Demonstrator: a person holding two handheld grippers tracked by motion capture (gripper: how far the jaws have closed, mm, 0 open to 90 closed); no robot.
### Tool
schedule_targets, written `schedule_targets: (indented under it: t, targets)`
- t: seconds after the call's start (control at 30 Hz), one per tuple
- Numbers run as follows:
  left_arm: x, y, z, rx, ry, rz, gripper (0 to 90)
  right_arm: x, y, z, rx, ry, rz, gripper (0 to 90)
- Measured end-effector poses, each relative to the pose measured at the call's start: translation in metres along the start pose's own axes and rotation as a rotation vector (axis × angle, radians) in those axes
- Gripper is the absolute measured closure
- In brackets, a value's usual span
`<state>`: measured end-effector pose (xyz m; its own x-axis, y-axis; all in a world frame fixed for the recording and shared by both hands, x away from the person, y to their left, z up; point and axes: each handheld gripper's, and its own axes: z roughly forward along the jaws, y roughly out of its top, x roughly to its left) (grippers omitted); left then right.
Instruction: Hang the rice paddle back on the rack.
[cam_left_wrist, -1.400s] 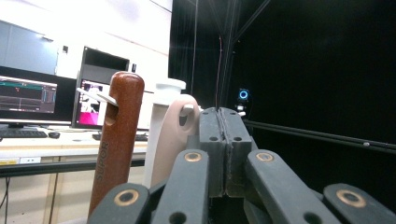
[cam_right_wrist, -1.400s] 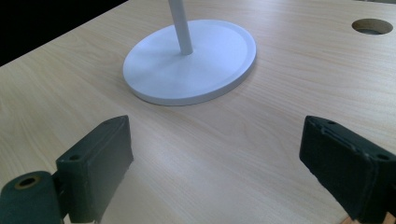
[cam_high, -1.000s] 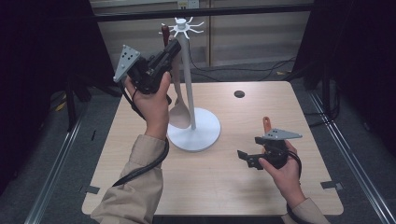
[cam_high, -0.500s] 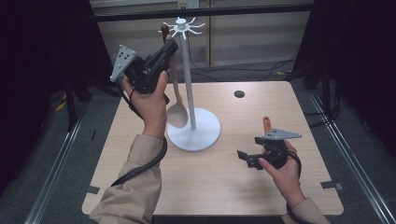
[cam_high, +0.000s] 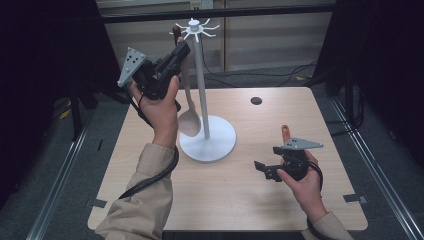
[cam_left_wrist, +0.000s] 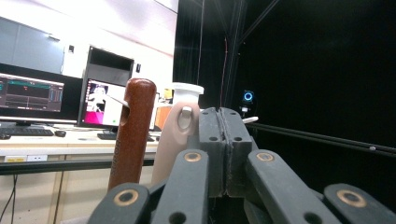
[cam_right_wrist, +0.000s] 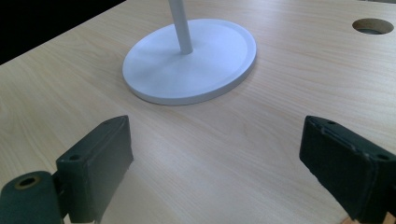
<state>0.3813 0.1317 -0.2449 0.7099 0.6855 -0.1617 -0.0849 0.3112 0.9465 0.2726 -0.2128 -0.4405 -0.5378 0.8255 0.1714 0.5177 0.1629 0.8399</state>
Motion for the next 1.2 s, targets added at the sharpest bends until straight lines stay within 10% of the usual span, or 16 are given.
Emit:
schedule_targets:
  t: [1.2]
  targets:
    - [-0.013, -0.064, -0.040, 0.133, -0.105, -0.028, 58.3, -0.015, -0.004, -0.004, 0.004, -0.042, 0.024, 8.8]
